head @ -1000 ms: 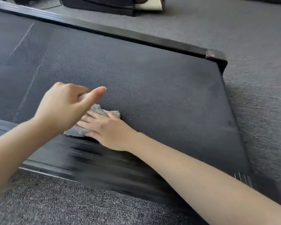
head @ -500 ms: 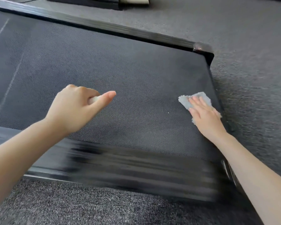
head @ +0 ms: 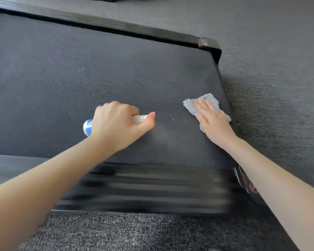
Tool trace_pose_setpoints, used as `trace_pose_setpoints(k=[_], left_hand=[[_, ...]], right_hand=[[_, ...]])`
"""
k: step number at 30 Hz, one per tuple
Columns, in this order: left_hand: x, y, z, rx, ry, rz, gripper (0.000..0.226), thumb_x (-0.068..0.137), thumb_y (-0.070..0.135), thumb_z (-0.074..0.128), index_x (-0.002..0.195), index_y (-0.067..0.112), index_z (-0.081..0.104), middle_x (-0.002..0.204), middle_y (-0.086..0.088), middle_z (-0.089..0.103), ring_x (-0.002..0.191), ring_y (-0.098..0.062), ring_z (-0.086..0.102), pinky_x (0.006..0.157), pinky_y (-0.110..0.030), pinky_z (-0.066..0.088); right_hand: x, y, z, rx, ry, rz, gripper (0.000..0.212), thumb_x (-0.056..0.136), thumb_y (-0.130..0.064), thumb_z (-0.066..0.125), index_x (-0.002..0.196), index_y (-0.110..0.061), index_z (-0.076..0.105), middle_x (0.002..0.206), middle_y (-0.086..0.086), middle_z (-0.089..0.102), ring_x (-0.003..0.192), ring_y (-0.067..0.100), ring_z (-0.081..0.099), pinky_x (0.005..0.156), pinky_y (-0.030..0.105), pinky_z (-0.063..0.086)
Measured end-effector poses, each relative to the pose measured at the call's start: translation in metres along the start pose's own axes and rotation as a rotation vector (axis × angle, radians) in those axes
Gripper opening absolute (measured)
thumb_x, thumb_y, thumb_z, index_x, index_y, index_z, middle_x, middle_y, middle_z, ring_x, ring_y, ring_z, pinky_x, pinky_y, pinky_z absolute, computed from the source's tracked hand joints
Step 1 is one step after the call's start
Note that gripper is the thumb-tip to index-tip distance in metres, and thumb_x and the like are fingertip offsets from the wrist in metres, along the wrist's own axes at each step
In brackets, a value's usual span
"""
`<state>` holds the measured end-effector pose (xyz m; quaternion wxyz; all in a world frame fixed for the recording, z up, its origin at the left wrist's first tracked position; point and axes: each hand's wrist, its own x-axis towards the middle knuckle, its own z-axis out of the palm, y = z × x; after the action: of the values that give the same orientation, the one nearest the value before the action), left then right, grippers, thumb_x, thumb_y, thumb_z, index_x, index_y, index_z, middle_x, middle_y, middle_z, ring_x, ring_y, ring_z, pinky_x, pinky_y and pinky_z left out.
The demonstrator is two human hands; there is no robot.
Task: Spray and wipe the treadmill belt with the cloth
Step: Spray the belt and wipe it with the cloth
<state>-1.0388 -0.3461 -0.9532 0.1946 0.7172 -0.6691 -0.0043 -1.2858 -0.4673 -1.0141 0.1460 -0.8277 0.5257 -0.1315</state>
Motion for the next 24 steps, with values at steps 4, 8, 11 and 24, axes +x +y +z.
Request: trace_pose_setpoints(k=[4,8,11,24], left_hand=[[0.008,0.014,0.007,-0.048,-0.107,0.005,0.069,0.069,0.077,0.019,0.049,0.011,0.029,0.048,-0.001,0.035,0.053,-0.023,0.039,0.06,-0.031,0.028],[0.019,0.033,0.009,-0.07,-0.085,-0.017,0.07,0.07,0.077,0.023,0.049,0.011,0.031,0.049,-0.002,0.038,0.057,-0.027,0.043,0.063,-0.032,0.03],[0.021,0.044,0.012,-0.04,0.018,0.035,0.065,0.068,0.074,0.015,0.046,0.014,0.031,0.046,-0.001,0.034,0.059,-0.032,0.041,0.062,-0.032,0.026],[0.015,0.018,-0.013,-0.045,0.065,-0.016,0.074,0.072,0.08,0.017,0.047,0.012,0.033,0.045,-0.001,0.036,0.049,-0.023,0.039,0.058,-0.033,0.033]], right_hand=[[0.001,0.003,0.001,0.003,0.005,-0.002,0.045,0.103,-0.022,0.036,0.147,-0.024,0.031,0.157,-0.006,0.023,0.147,0.01,0.01,0.114,0.036,0.009],[0.003,0.005,0.003,-0.011,0.012,-0.006,0.045,0.103,-0.022,0.036,0.147,-0.023,0.031,0.157,-0.005,0.023,0.147,0.011,0.01,0.114,0.036,0.01],[0.003,0.006,0.004,-0.008,0.02,-0.006,0.045,0.103,-0.023,0.036,0.147,-0.024,0.031,0.157,-0.006,0.022,0.147,0.01,0.01,0.114,0.035,0.01],[0.015,-0.001,0.009,-0.054,0.009,-0.037,0.044,0.104,-0.026,0.032,0.148,-0.025,0.031,0.157,-0.008,0.022,0.147,0.011,0.01,0.112,0.036,0.011]])
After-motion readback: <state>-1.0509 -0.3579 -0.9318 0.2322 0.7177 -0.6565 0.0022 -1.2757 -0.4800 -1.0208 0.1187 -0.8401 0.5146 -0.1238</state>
